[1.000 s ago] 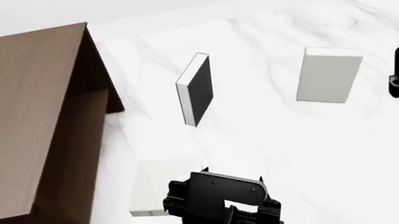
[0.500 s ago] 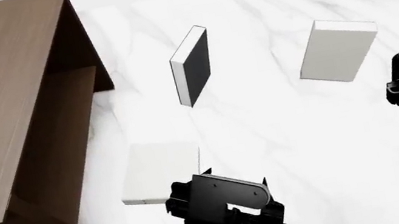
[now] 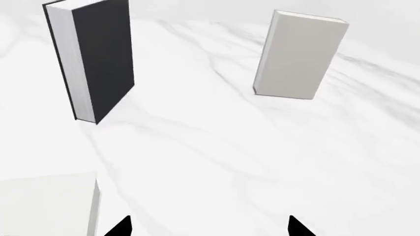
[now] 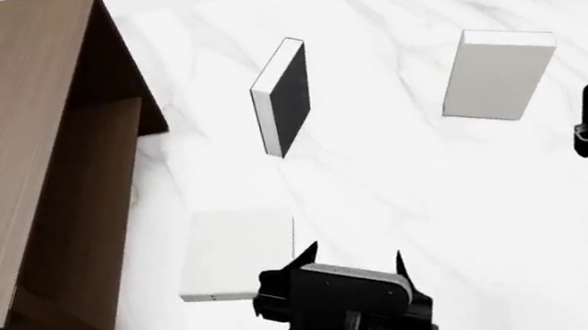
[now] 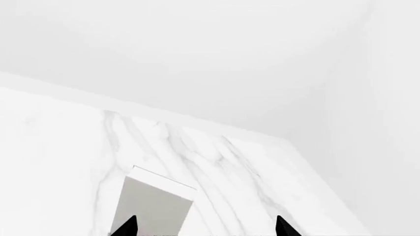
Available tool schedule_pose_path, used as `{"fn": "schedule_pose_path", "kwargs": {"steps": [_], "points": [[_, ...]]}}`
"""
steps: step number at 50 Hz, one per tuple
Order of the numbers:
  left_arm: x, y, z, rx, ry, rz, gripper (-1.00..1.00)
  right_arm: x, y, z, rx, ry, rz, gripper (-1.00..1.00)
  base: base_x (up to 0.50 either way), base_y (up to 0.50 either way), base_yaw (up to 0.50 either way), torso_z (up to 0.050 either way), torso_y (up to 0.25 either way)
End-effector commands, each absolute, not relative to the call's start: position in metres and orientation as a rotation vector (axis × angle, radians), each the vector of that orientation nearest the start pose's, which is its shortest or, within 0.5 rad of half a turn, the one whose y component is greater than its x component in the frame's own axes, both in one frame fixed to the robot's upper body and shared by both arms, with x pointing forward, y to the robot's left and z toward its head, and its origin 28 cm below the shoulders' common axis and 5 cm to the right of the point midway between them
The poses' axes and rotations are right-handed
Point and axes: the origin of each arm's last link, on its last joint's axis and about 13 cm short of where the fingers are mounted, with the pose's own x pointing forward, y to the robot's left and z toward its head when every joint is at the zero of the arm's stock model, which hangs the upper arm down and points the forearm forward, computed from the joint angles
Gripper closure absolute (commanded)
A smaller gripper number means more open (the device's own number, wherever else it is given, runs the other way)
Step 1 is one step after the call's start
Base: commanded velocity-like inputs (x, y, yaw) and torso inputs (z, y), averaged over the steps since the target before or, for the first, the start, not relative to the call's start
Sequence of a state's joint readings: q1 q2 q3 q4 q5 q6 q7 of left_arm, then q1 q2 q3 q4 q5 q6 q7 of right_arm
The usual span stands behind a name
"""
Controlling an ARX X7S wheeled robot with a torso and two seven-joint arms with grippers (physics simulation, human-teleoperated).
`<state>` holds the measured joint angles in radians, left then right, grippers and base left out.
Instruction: Pick up the book on the right and place it under the cabinet shelf.
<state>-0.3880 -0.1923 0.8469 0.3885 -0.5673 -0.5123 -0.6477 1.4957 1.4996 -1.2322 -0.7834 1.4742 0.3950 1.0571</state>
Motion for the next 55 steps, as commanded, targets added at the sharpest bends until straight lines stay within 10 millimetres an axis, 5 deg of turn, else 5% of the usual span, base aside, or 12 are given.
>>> {"fn": "schedule_pose_path", "kwargs": {"steps": [1,24,55], "points": [[0.192,0.072,0.093,-0.062,0.067,-0.373,-1.0,0.165,-0.19,0.275,-0.322,-0.103,-0.267,-1.0,0.0,0.0,0.0,0.0,0.0],[0.194,0.042,0.076,-0.172,0.167,-0.317,-1.0,0.159,-0.193,0.273,-0.327,-0.095,-0.274,-1.0,0.0,0.0,0.0,0.0,0.0],[0.237,0.041,0.031,-0.037,0.125,-0.155,-1.0,0.155,-0.193,0.268,-0.323,-0.076,-0.269,-1.0,0.0,0.0,0.0,0.0,0.0]]}}
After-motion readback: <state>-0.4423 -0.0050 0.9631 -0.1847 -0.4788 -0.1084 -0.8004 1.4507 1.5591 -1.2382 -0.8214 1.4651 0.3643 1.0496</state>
